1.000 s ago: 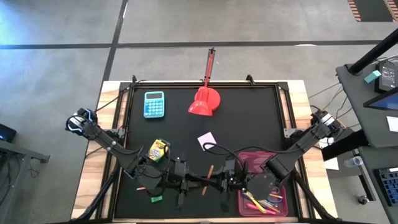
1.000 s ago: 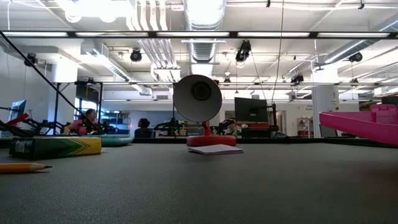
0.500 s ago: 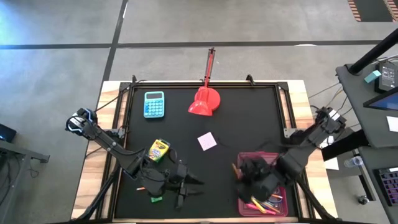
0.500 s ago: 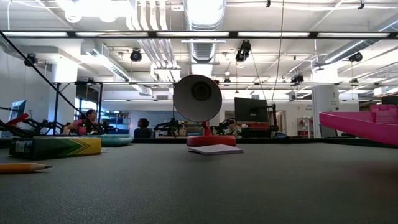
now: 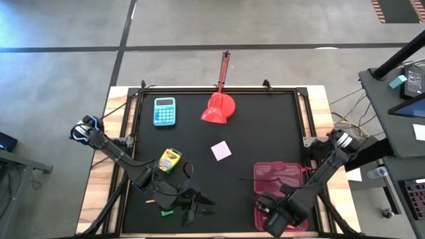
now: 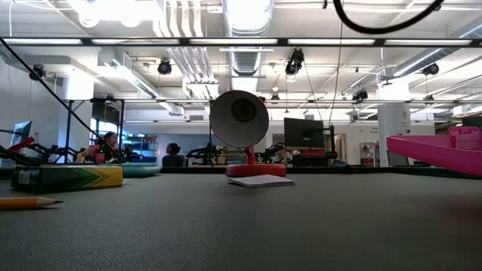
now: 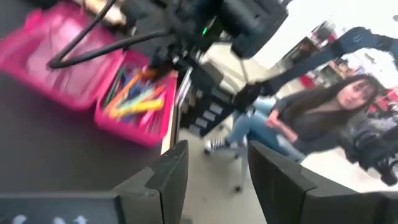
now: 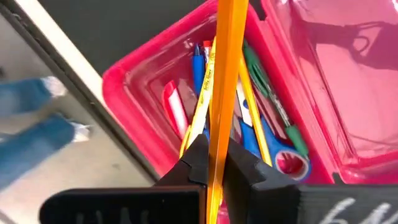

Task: Pack school essentials
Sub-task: Put the orange pencil into the pink supply box

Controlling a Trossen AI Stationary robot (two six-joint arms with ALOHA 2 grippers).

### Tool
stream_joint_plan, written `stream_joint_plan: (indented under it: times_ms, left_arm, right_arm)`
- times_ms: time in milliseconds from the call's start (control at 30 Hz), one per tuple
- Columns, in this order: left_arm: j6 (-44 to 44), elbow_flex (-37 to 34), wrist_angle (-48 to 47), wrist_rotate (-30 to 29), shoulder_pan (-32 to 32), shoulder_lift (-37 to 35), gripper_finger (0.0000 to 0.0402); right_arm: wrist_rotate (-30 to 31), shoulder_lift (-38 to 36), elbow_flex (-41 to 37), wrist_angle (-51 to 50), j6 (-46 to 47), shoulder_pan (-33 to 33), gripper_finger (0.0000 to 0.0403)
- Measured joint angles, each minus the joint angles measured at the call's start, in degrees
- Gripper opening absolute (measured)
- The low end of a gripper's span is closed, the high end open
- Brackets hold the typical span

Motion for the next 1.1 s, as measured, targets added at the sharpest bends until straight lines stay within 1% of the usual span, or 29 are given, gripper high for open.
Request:
stream_joint_plan:
  times_ms: [67,233,333,433,533,667,800,900,1100]
  left_arm:
    - [-2.81,-0.06,-3.93,1.74,-0.13,0.02,0.0150]
    - [-11.75,-0.20,-17.58,3.43,-0.97,0.13,0.0150]
    - [-15.98,-0.21,-23.44,4.76,-1.82,0.13,0.0150]
    - [-17.76,-0.21,-26.54,5.85,-2.81,0.15,0.0150]
    - [-17.85,-0.23,-29.23,6.35,-3.51,0.15,0.0150]
    - [-18.83,-1.12,-34.42,7.27,-3.67,0.15,0.0150]
    - [-19.71,-4.42,-35.85,8.90,-4.02,0.15,0.0150]
    - [-19.73,-7.34,-35.41,9.36,-4.74,0.18,0.0150]
    - [-19.00,-12.90,-35.97,9.58,-5.38,0.43,0.0150]
  right_arm:
    - [-0.28,1.37,-0.02,-0.08,-2.06,0.00,0.0012]
    - [-0.28,3.77,-0.04,-1.69,-7.39,-0.02,0.0012]
    - [-0.32,4.89,-0.04,-1.64,-11.64,-0.01,0.0013]
    - [-0.27,5.82,-0.04,-1.38,-15.46,0.02,0.0013]
    - [-0.28,6.72,-0.06,-1.28,-16.92,0.00,0.0013]
    - [-0.26,7.79,-0.11,-1.18,-16.25,0.00,0.0013]
    - [-0.24,7.88,-0.30,-0.77,-14.49,0.11,0.0014]
    - [-0.24,7.80,-0.30,-0.79,-12.67,0.11,0.0030]
    - [-0.26,7.76,-0.30,-0.83,-11.40,0.11,0.0099]
